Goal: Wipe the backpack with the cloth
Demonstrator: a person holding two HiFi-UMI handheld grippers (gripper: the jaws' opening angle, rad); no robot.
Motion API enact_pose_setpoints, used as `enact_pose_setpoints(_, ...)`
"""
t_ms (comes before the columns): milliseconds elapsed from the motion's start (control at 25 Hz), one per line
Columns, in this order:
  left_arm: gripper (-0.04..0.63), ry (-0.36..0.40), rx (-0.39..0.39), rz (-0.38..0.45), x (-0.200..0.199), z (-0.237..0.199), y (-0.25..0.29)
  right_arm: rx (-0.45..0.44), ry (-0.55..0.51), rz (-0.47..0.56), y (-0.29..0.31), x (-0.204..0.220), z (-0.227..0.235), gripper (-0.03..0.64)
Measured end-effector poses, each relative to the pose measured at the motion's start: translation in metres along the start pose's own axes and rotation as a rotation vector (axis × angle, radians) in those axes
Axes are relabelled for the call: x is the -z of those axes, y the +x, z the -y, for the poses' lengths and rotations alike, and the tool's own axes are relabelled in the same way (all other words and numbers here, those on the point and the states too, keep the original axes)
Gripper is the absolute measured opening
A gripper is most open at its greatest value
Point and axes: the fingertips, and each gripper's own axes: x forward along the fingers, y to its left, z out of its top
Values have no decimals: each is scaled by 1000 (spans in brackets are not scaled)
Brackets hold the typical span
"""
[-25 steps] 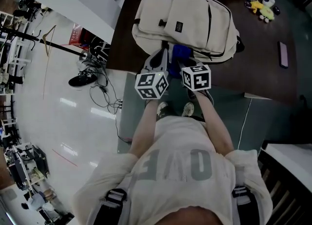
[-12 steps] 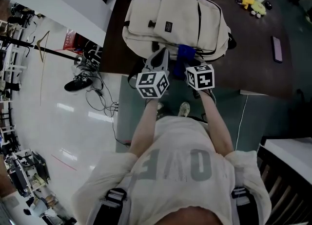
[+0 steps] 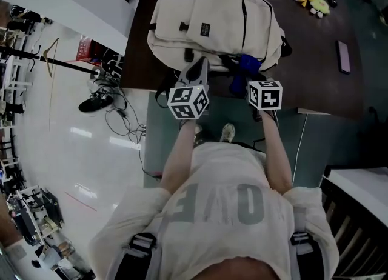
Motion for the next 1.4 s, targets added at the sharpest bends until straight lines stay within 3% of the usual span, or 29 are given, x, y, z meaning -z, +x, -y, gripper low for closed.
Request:
enact_pose_setpoints(400, 3, 21, 63, -26, 7, 24, 16, 116, 6, -8, -19, 10, 61, 38)
enact_pose_setpoints(960, 3, 41, 111, 5, -12, 46, 26, 153, 50, -3, -21, 10, 80, 38)
enact_pose_setpoints(1160, 3, 42, 136, 31, -24, 55, 33, 149, 108, 92, -46, -5, 87, 38)
enact_pose_setpoints(1400, 3, 53, 204, 93, -45, 88, 77, 204, 125, 259, -78, -72, 150, 38)
